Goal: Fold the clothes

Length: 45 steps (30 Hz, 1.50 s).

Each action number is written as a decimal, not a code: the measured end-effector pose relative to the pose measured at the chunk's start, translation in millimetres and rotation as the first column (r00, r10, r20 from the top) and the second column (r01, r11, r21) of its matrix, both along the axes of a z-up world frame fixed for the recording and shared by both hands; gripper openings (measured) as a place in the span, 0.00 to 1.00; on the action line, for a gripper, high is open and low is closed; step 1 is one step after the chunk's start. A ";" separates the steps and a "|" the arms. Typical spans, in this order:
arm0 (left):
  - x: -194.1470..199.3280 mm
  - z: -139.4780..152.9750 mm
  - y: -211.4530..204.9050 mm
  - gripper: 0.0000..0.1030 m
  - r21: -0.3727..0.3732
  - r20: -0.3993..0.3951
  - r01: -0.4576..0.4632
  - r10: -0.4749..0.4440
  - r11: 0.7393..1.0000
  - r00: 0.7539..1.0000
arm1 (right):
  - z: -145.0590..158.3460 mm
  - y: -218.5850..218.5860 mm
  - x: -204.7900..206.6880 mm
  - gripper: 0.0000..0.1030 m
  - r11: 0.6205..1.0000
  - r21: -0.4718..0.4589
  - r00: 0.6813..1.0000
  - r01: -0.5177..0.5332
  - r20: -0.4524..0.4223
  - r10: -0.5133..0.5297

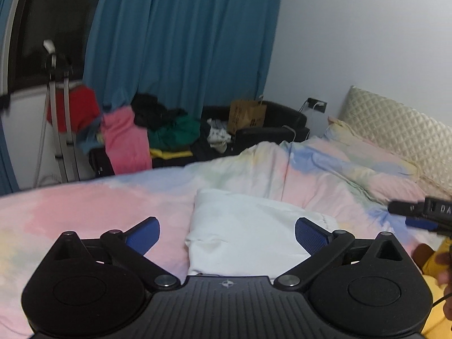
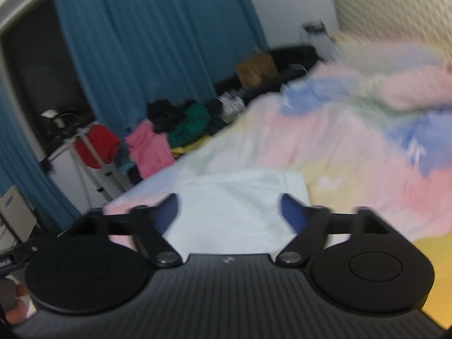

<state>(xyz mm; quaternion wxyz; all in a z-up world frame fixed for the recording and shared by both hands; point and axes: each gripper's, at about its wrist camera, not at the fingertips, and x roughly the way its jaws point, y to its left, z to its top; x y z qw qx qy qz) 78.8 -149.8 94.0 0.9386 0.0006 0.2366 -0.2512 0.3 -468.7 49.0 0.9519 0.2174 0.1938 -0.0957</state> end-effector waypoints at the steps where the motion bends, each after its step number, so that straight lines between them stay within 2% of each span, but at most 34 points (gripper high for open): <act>1: -10.9 7.0 1.0 1.00 0.006 0.017 0.002 -0.002 1.000 1.000 | 7.4 7.5 -8.2 0.88 1.000 -0.026 1.000 -0.006 0.013 0.006; 6: -63.1 24.8 18.5 1.00 0.000 0.100 -0.004 0.004 1.000 0.995 | 25.0 41.9 -38.9 0.88 0.993 -0.118 0.997 -0.020 0.065 0.028; 10: -96.4 25.9 31.4 1.00 0.002 0.140 0.000 -0.001 1.000 0.990 | 20.5 66.4 -54.3 0.88 0.988 -0.150 0.996 -0.032 0.073 0.043; 16: -122.5 10.4 42.6 1.00 0.028 0.155 -0.006 0.002 1.000 0.988 | 0.6 99.2 -67.7 0.88 0.983 -0.184 0.995 -0.028 0.091 0.045; 25: -118.6 -35.7 50.1 1.00 -0.004 0.134 -0.040 0.040 0.999 0.990 | -39.5 125.3 -70.5 0.88 0.964 -0.267 0.997 0.002 0.081 0.020; 27: -115.6 -47.6 49.5 1.00 -0.001 0.120 -0.039 0.039 0.999 0.992 | -49.4 128.6 -69.0 0.88 0.959 -0.283 0.997 -0.004 0.069 0.024; 32: -114.5 -66.1 46.0 1.00 0.028 0.144 -0.047 0.042 0.999 0.989 | -70.1 134.3 -65.7 0.88 0.948 -0.317 0.999 -0.004 0.037 0.016; 35: -112.7 -72.3 45.9 1.00 0.031 0.155 -0.058 0.053 0.998 0.986 | -79.4 136.1 -63.8 0.88 0.946 -0.324 1.000 0.001 0.026 0.008; 41: -102.9 -77.3 52.8 1.00 0.015 0.124 -0.080 0.078 0.997 0.989 | -88.8 146.5 -63.8 0.88 0.930 -0.368 1.000 0.007 0.025 0.003; 45: -98.3 -78.2 54.7 1.00 0.020 0.109 -0.088 0.085 0.996 0.990 | -89.0 141.7 -61.9 0.88 0.936 -0.352 1.000 0.000 0.014 0.006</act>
